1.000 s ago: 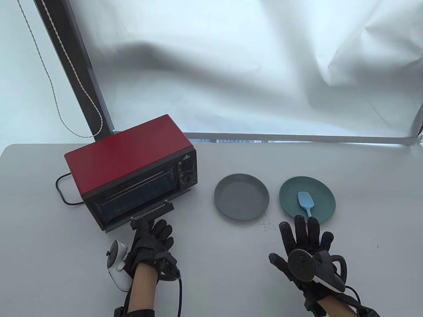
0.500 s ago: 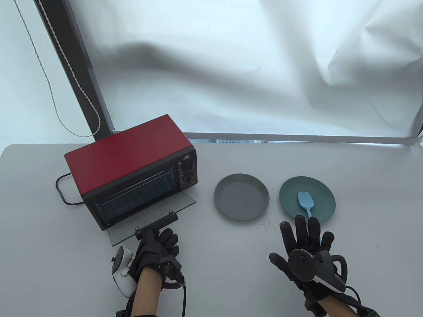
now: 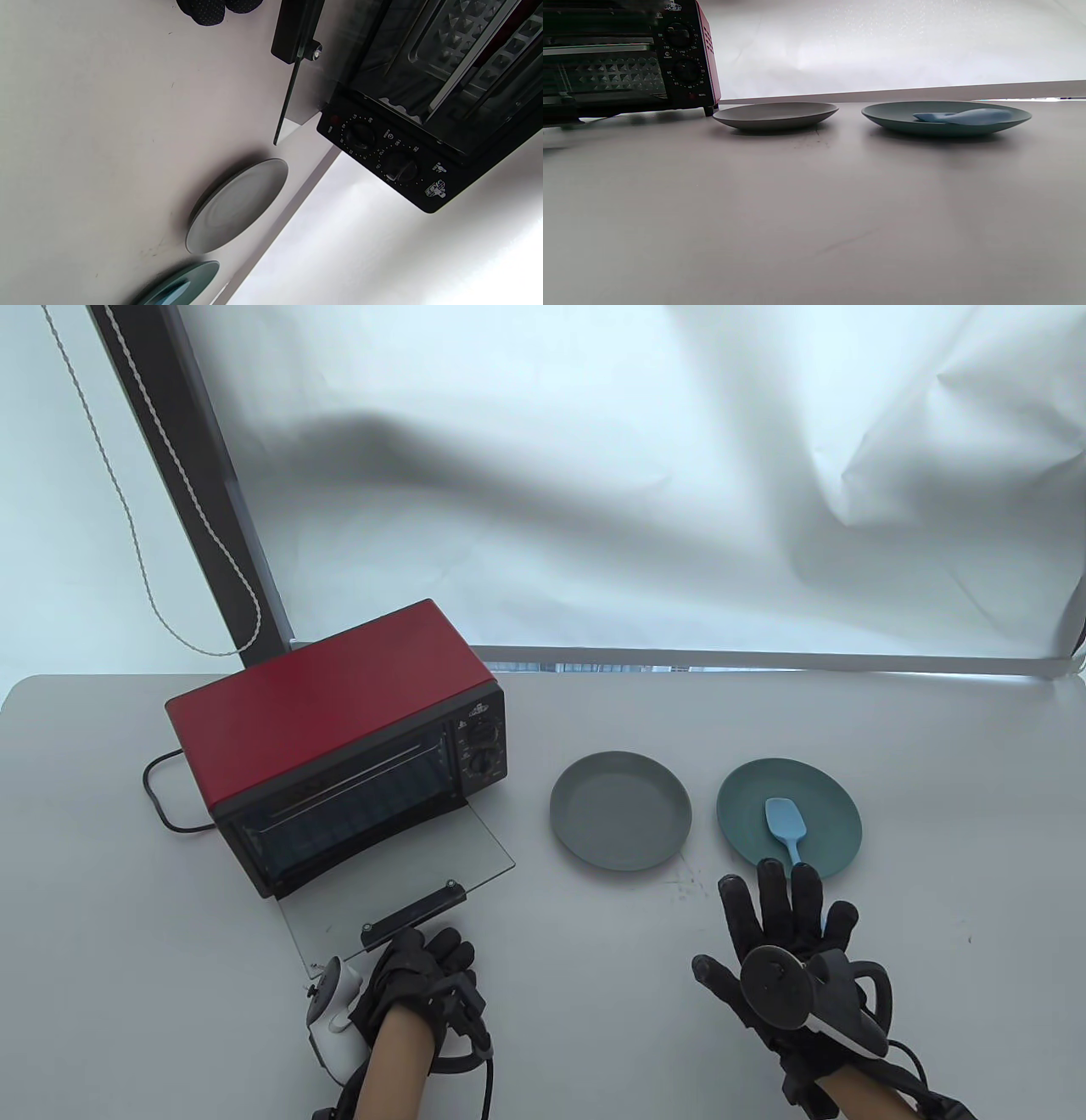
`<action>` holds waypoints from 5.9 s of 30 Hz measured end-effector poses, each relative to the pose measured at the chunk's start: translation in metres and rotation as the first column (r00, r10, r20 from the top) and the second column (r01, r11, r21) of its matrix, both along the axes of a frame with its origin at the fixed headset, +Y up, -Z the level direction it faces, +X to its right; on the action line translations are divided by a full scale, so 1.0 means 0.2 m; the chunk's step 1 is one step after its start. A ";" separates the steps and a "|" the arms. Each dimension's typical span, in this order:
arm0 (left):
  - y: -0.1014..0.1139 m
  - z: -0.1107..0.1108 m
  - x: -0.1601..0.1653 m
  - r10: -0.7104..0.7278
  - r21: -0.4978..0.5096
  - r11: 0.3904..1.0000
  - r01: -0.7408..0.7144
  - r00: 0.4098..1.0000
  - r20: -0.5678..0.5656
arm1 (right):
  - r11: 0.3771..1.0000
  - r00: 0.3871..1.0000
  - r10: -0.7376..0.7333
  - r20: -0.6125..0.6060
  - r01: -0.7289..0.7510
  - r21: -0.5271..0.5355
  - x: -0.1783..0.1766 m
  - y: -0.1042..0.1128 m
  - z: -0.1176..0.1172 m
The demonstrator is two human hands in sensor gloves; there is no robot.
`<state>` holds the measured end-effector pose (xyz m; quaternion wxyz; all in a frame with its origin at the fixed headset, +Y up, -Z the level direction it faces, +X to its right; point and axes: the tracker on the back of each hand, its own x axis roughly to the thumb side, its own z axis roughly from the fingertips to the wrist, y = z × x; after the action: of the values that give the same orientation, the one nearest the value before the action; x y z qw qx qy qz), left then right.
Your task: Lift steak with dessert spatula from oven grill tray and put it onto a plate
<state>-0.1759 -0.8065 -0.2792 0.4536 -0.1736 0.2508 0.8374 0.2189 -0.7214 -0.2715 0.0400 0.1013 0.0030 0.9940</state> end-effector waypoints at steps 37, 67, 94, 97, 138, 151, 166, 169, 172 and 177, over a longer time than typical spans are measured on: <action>0.27 -0.11 -0.16 0.070 0.196 0.978 -0.069 0.998 0.001 | 1.000 1.000 -0.002 0.019 0.003 -0.024 0.00 0.00 -0.01; 0.23 -0.44 -0.54 0.120 0.231 0.971 -0.065 0.965 -0.233 | 0.998 0.995 0.009 0.095 -0.003 -0.061 0.04 -0.01 -0.04; 0.19 -0.52 -0.54 0.056 0.188 0.982 -0.001 0.956 -0.290 | 0.999 0.996 0.000 0.086 0.004 -0.050 0.04 -0.02 -0.05; 0.19 -0.52 -0.54 0.020 0.162 0.986 0.032 0.952 -0.307 | 0.999 0.996 -0.001 0.089 0.005 -0.051 0.04 -0.02 -0.05; 0.28 -0.27 -0.46 -0.229 -0.042 0.972 0.230 0.898 -0.376 | 0.999 0.998 -0.027 0.064 0.029 -0.032 0.05 -0.02 -0.04; 0.32 -0.10 -0.42 -0.231 -0.015 0.971 0.240 0.912 -0.338 | 0.999 0.998 -0.034 0.047 0.035 -0.027 0.04 -0.02 -0.03; 0.37 0.05 -0.31 -0.200 0.052 0.973 0.223 0.939 -0.280 | 0.999 0.999 -0.036 0.031 0.037 -0.023 0.03 -0.02 -0.02; 0.37 0.04 -0.28 -0.189 0.063 0.975 0.213 0.945 -0.267 | 0.999 0.999 -0.036 0.031 0.037 -0.022 0.03 -0.02 -0.02; 0.36 0.03 -0.23 -0.170 0.076 0.978 0.194 0.954 -0.247 | 0.999 0.999 -0.037 0.031 0.038 -0.023 0.03 -0.02 -0.02; 0.34 0.02 -0.15 -0.145 0.089 0.982 0.166 0.968 -0.207 | 0.999 0.999 -0.037 0.032 0.038 -0.024 0.03 -0.01 -0.02</action>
<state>-0.2053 -0.7392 -0.2761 0.4991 -0.0444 0.2633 0.8243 0.2255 -0.7241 -0.2754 0.0600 0.0854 0.0126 0.9945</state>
